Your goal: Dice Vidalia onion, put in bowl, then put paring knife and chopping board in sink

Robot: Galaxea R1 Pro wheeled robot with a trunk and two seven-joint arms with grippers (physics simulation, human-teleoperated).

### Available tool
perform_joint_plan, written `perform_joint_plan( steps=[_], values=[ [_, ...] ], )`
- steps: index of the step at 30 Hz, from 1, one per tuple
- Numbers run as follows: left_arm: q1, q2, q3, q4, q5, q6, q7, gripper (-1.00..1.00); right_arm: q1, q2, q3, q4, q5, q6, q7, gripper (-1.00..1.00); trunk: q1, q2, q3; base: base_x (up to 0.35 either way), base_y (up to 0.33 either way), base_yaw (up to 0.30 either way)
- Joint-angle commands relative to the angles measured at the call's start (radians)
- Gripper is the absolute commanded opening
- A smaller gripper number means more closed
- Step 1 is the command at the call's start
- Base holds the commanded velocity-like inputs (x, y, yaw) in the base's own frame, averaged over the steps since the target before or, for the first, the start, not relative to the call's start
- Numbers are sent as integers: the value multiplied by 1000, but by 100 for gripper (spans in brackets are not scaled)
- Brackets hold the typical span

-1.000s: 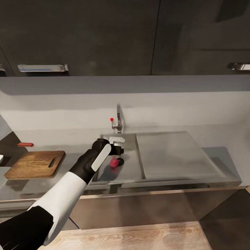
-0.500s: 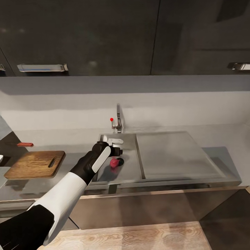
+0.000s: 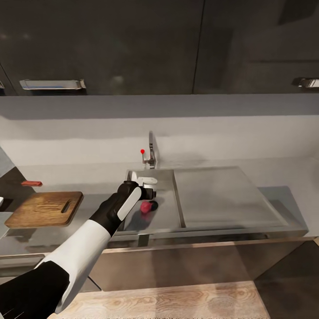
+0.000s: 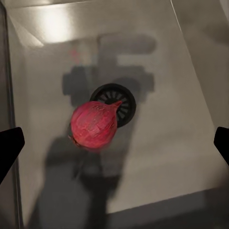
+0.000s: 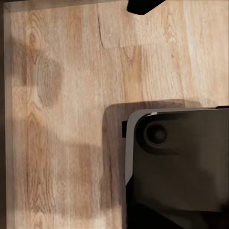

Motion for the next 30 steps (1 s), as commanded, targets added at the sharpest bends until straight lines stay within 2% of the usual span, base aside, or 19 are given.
perform_joint_plan(
  steps=[1, 12, 21, 30],
  values=[
    [-1, 0, -2, 0, 10, 2, 10, 100, -1, 0, -3, 1, 11, -2, -8, 100, 1, -2, -3, 0, 0, 0],
    [-1, -1, -3, 17, 10, 1, 10, 100, -1, -1, -4, 1, 11, -2, -8, 100, 1, -2, -20, 8, 0, 0],
    [-1, -1, -2, 18, 10, 1, 10, 100, -1, 0, -4, 1, 11, -2, -8, 100, 1, -2, -35, 136, 0, 0],
    [-1, -1, -2, 31, 10, 1, 10, 100, -1, 0, -4, 1, 11, -2, -8, 100, 1, -2, -37, 16, 0, 0]
  ],
)
